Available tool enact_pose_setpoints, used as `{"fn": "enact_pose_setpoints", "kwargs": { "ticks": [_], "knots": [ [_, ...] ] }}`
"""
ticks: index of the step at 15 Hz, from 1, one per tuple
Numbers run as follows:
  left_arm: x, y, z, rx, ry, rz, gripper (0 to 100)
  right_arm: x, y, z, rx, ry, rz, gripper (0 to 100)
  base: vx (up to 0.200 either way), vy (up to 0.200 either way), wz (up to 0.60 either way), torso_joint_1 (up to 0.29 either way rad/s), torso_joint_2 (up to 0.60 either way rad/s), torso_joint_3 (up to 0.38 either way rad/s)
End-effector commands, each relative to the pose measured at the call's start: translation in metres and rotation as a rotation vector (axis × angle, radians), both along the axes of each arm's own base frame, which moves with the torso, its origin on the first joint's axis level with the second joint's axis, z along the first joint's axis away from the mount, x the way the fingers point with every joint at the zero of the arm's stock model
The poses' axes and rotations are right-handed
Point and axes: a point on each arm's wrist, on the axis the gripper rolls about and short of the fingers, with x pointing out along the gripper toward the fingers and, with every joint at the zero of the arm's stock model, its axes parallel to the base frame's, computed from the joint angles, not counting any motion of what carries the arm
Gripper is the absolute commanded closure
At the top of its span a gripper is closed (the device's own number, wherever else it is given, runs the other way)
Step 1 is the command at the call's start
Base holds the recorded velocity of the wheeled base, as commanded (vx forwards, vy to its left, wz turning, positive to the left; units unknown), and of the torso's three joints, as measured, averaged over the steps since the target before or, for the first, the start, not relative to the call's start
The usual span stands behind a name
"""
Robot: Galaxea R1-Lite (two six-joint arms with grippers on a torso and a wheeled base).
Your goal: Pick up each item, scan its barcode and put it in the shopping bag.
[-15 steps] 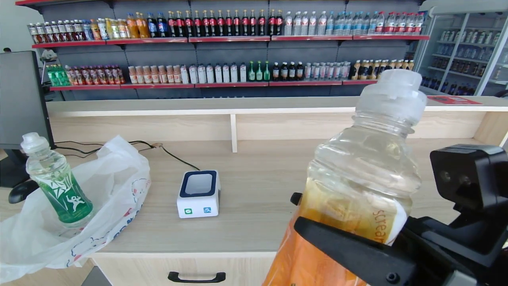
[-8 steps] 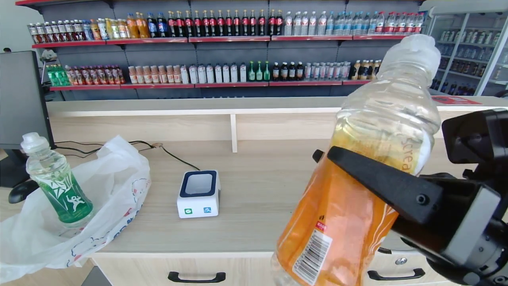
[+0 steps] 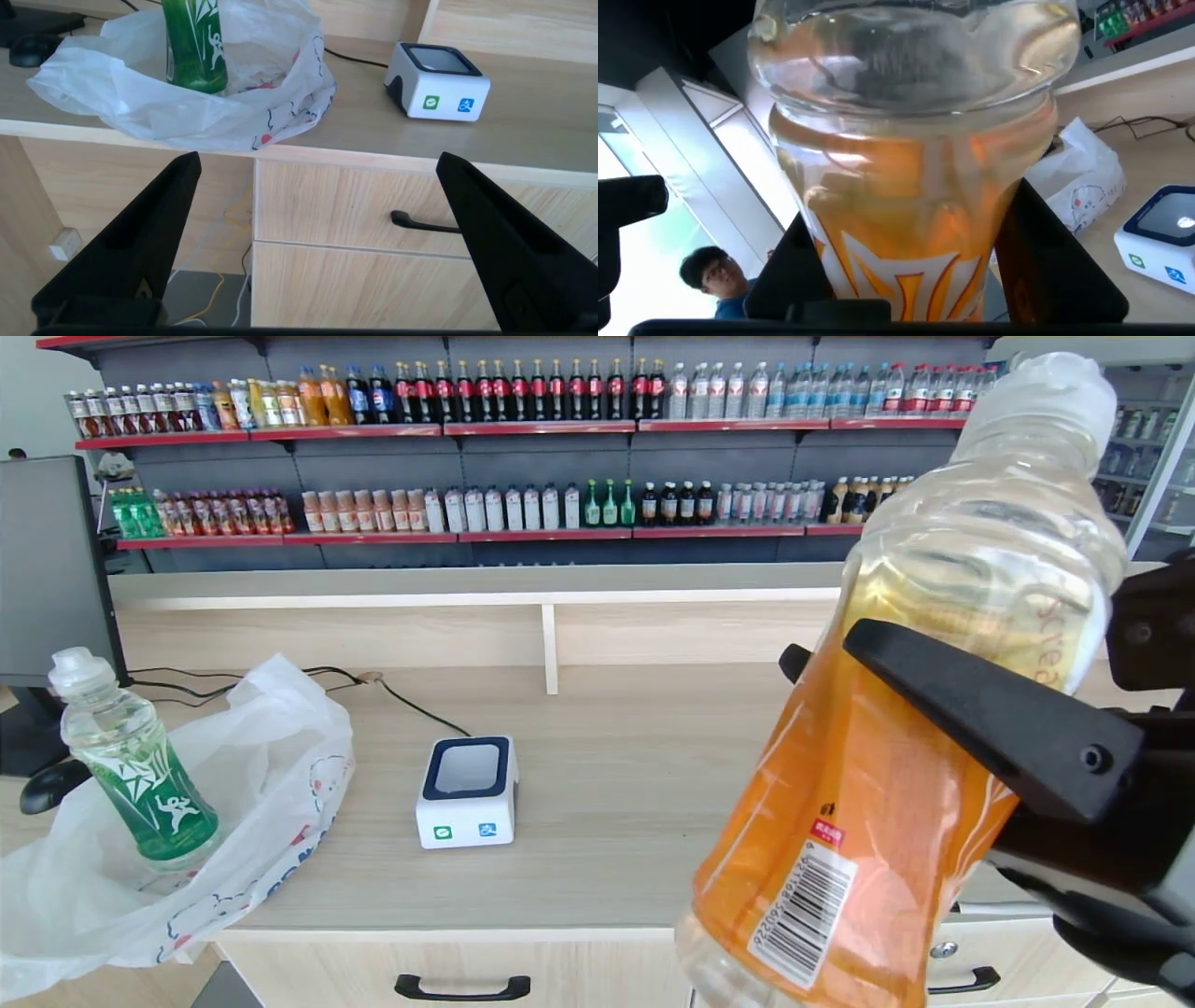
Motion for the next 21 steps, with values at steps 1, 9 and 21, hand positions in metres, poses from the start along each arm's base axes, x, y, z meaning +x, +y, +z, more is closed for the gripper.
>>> {"fn": "enact_pose_setpoints", "kwargs": {
  "ticks": [1, 9, 21],
  "knots": [
    [0.000, 0.000, 0.000, -0.001, 0.000, 0.002, 0, -0.006, -0.004, 0.003, 0.012, -0.008, 0.010, 100, 0.000, 0.000, 0.00, 0.000, 0.00, 0.000],
    [0.000, 0.000, 0.000, -0.001, 0.000, 0.000, 0, -0.002, 0.001, 0.000, 0.013, 0.022, 0.023, 100, 0.000, 0.000, 0.00, 0.000, 0.00, 0.000],
    [0.000, 0.000, 0.000, -0.001, 0.000, 0.002, 0, 0.017, 0.009, -0.016, -0.110, -0.057, -0.066, 100, 0.000, 0.000, 0.00, 0.000, 0.00, 0.000]
  ]
}}
